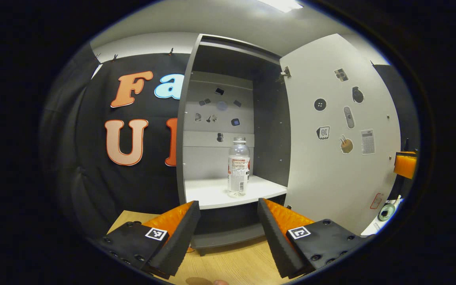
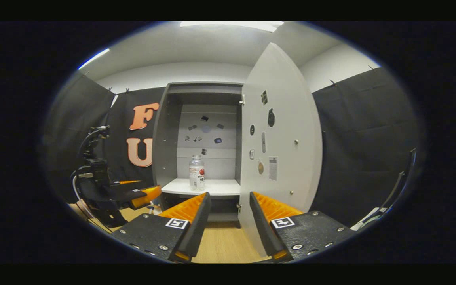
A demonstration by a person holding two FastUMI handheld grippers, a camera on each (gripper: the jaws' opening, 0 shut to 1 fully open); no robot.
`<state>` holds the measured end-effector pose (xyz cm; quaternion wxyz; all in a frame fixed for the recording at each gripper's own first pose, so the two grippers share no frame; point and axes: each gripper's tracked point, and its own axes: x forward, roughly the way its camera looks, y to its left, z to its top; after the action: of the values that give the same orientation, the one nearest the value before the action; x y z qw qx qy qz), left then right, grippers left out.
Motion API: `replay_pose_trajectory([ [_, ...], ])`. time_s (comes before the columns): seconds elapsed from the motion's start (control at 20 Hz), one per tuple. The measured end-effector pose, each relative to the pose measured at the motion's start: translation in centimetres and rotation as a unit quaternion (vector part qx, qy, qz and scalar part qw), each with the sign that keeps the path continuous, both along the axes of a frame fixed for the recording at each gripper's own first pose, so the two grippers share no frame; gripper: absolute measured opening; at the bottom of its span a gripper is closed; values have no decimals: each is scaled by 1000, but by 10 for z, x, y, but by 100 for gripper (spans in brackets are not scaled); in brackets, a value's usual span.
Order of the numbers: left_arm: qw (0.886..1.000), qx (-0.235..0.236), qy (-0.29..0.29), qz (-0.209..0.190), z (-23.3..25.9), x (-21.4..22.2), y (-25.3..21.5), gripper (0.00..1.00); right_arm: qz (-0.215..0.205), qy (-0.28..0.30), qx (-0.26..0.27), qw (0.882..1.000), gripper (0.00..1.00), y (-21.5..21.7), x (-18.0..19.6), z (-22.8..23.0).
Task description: Open the cabinet door with the right hand, grasp the bottle in the cabinet with the left hand and place it on the coaster, then close the cabinet door with the right hand.
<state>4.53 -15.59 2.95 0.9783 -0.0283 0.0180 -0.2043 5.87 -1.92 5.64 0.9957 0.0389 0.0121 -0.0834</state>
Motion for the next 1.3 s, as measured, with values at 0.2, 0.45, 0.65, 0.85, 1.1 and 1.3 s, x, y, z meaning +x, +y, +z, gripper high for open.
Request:
replay_pose_trajectory([
  [0.2,1000,-12,-7,-17,10,35,-17,95,15,0,-3,1000,72,10,13,-1],
  [0.45,999,-8,-15,-39,15,78,-44,95,15,1,-3,1000,87,11,31,-5],
  [0.65,998,-10,-3,-56,7,116,-67,96,15,8,-3,1000,91,11,47,-11],
  [0.85,998,-11,5,-63,-2,153,-83,95,6,17,12,1000,93,10,57,-18],
  [1.1,997,-8,15,-79,-13,183,-101,95,-9,31,30,999,93,5,58,-28],
  [1.3,996,-4,10,-84,-12,200,-114,95,-14,42,39,998,93,6,58,-34],
])
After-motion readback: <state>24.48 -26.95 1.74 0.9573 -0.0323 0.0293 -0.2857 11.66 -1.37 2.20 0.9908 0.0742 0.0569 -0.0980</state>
